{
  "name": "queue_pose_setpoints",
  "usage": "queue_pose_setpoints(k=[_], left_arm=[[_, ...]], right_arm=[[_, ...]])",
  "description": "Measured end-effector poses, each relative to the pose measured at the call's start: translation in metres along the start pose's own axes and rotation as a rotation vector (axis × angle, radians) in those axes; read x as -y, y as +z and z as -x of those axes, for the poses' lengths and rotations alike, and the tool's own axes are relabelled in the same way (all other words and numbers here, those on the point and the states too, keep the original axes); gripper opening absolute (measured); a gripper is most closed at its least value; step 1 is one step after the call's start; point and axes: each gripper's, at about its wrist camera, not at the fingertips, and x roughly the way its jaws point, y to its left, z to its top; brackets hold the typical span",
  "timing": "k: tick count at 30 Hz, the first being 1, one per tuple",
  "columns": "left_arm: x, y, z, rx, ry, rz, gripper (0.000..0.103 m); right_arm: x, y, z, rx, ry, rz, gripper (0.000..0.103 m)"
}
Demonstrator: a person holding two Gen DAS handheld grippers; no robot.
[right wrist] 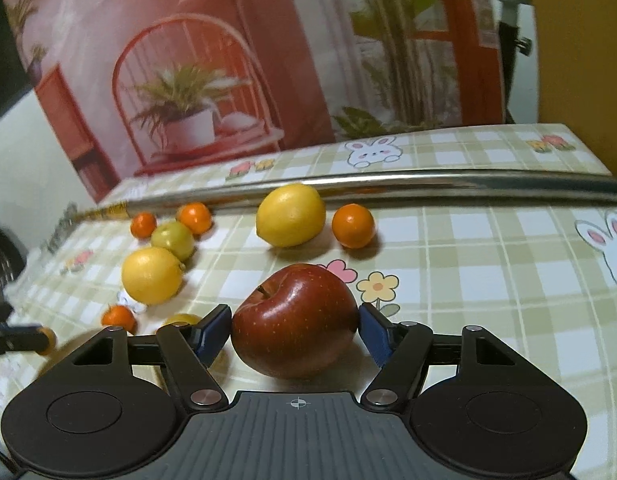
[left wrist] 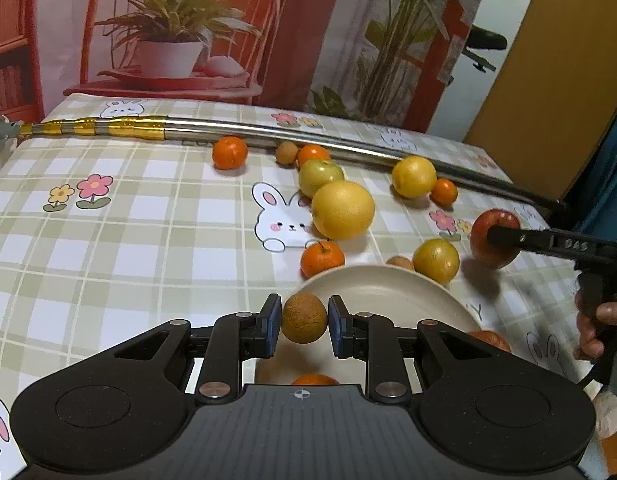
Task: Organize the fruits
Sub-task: 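Carry the apple to the plate with the right gripper while the left holds the brown fruit above it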
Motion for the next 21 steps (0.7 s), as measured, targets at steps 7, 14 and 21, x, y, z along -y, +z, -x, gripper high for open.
queue_pose_setpoints(k=[7, 14, 21], left_arm=[[0.009, -0.005, -0.004, -0.014, 0.011, -0.059, 0.027], [0.011, -0.008, -0.008, -0.035, 0.024, -0.085, 0.027], [0.009, -0.01, -0.011, -0.06, 0.043, -0.088, 0.027]], right_arm=[[-0.009, -0.006, 0.019, 0.039, 0.049, -0.032, 0.065], [-0.037, 0.001, 0.023, 0.027, 0.122, 0.022, 0.065], [-0.075, 0.006, 0.005, -0.082, 0.245, 0.146, 0.065]])
